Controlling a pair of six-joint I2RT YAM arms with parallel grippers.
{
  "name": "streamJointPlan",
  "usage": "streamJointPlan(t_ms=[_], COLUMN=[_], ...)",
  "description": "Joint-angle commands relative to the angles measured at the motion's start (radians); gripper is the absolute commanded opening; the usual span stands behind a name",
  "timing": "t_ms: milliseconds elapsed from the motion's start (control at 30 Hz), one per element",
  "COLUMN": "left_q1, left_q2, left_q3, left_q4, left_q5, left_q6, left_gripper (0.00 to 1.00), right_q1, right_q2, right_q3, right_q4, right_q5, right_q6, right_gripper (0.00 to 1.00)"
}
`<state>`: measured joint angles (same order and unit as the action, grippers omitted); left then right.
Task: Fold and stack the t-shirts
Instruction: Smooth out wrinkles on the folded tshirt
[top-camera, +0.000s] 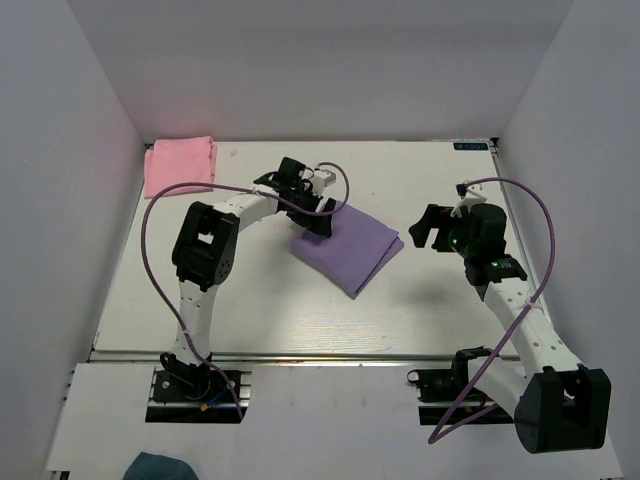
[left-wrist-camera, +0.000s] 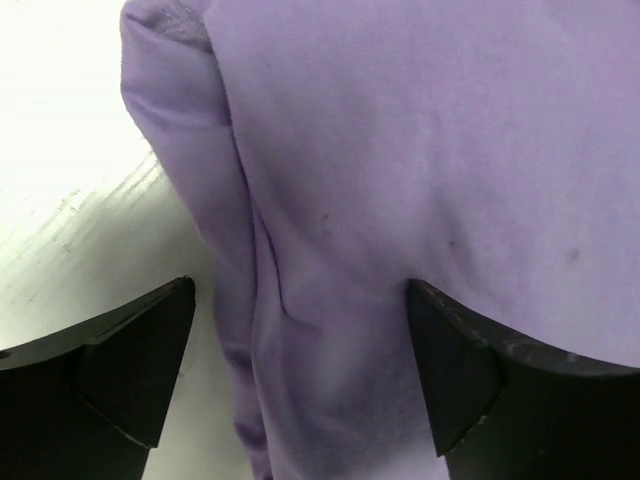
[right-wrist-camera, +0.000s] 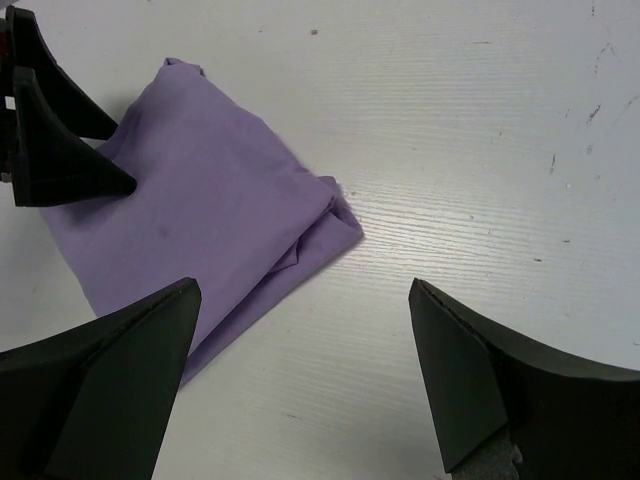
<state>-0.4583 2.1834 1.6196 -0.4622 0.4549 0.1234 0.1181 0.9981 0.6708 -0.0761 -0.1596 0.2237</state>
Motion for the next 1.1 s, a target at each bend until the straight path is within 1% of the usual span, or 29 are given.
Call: streamJointPlan(t_ms=[0, 33, 67, 133, 167, 233, 267, 300, 333, 367, 433, 467, 533, 633, 767, 900, 1067], left_q1=[-0.031, -0.042, -0.054, -0.068, -0.083, -0.097, -0.097, -0.106, -0.106, -0.106, -0.106, -0.106, -0.106, -0.096, -0.086, -0.077, -0.043], left_q2=[-0.033, -0.033, -0.033, -0.033, -0.033, 0.013, 0.030, 0.044, 0.055, 0.064, 0.064, 0.064, 0.017, -0.058, -0.117, -0.163, -0.194], left_q3=[-0.081, -0.081, -0.090, -0.090, -0.101, -0.067, -0.058, -0.058, -0.047, -0.047, -0.047, -0.047, -0.061, -0.052, 0.002, 0.037, 0.079], left_q4=[-0.003, -0.003, -0.003, -0.003, -0.019, -0.045, -0.059, -0.069, -0.082, -0.082, -0.082, -0.072, -0.044, -0.024, -0.035, -0.021, -0.039], left_q5=[-0.028, -0.041, -0.054, -0.114, -0.193, -0.281, -0.291, -0.291, -0.311, -0.349, -0.358, -0.387, -0.397, -0.450, -0.571, -0.630, -0.794], left_q6=[0.007, 0.007, 0.007, -0.007, -0.020, -0.039, -0.039, -0.048, -0.062, -0.073, -0.094, -0.106, -0.117, -0.117, -0.073, -0.008, 0.070], left_gripper=[0.95, 0.92, 0.84, 0.77, 0.63, 0.49, 0.40, 0.20, 0.08, 0.00, 0.00, 0.00, 0.00, 0.00, 0.00, 0.00, 0.00], right_q1=[0.000, 0.000, 0.000, -0.005, -0.002, -0.003, -0.003, -0.005, -0.003, -0.003, -0.005, -0.002, -0.003, -0.003, -0.005, -0.006, -0.005], right_q2=[-0.013, -0.013, -0.016, -0.021, -0.026, -0.029, -0.032, -0.030, -0.030, -0.030, -0.033, -0.033, -0.038, -0.038, -0.033, -0.010, 0.020], right_q3=[0.001, 0.000, 0.000, -0.008, -0.010, -0.016, -0.017, -0.020, -0.019, -0.019, -0.020, -0.020, -0.027, -0.030, -0.037, -0.036, -0.034], right_q4=[0.036, 0.035, 0.036, 0.041, 0.044, 0.048, 0.050, 0.049, 0.047, 0.041, 0.038, 0.038, 0.041, 0.050, 0.064, 0.101, 0.099], right_q5=[0.005, 0.006, 0.008, 0.006, 0.009, 0.011, 0.012, 0.020, 0.029, 0.035, 0.043, 0.048, 0.051, 0.068, 0.066, 0.055, 0.058], right_q6=[-0.009, -0.009, -0.012, -0.012, -0.012, -0.017, -0.017, -0.021, -0.020, -0.024, -0.030, -0.029, -0.032, -0.030, -0.023, -0.009, -0.003], right_gripper=[0.90, 0.90, 0.90, 0.90, 0.90, 0.90, 0.90, 0.90, 0.90, 0.90, 0.90, 0.90, 0.90, 0.90, 0.90, 0.90, 0.90])
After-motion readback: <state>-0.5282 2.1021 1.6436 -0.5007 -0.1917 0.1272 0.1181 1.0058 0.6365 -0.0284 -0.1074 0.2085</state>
